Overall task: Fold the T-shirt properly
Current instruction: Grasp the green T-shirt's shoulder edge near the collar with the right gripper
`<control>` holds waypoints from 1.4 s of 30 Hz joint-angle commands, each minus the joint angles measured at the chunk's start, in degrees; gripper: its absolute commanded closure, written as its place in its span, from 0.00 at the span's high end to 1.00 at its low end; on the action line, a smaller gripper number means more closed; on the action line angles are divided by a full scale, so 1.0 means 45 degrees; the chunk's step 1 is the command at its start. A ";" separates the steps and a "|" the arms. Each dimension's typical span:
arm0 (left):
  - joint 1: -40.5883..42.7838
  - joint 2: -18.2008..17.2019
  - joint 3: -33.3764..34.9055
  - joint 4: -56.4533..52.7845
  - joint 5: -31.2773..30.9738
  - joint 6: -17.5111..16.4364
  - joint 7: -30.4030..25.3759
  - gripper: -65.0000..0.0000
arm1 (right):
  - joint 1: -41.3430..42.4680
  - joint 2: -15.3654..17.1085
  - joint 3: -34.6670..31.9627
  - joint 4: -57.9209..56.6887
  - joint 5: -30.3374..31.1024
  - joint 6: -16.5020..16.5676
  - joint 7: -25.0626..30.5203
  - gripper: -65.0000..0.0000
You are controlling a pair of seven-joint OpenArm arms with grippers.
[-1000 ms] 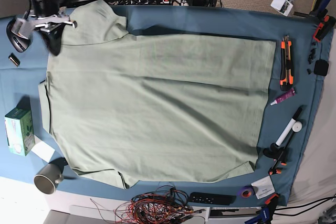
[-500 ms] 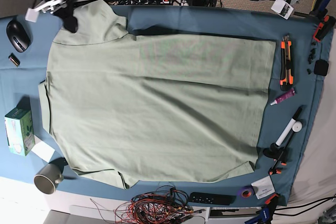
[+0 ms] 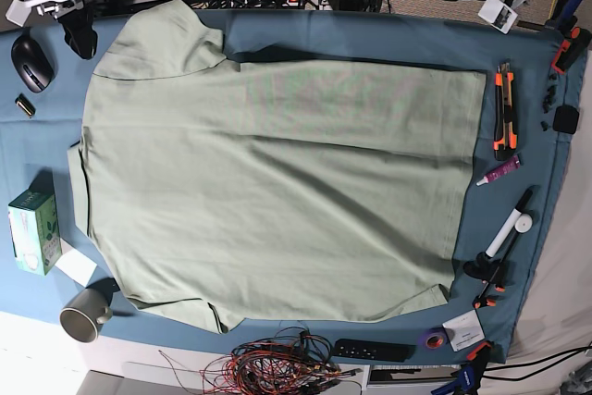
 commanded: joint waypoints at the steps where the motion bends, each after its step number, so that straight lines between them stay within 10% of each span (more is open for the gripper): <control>1: 0.0151 -0.0107 -0.0063 0.0146 -0.0214 -0.0053 -0.0228 0.00 | -0.0102 0.0175 0.0000 0.0189 -0.0015 0.0202 0.0034 0.43; 13: 0.0126 -0.0107 -0.0063 0.0146 -0.0223 -0.0146 -0.0238 0.20 | 0.0685 0.0180 -0.0491 -0.0194 -0.2652 -0.1336 0.0680 0.43; 38: -0.0248 -0.0282 -0.0063 0.0146 -0.0219 0.0282 -0.0228 0.22 | 0.1331 0.0491 -0.2594 -0.4172 -0.0641 -0.1069 -0.0981 0.43; 42: -0.0316 -0.0287 -0.0068 0.0170 -0.0325 0.0291 -0.0505 0.22 | 0.1331 0.0491 -0.2550 -0.4172 -0.1103 -0.1069 -0.0981 0.05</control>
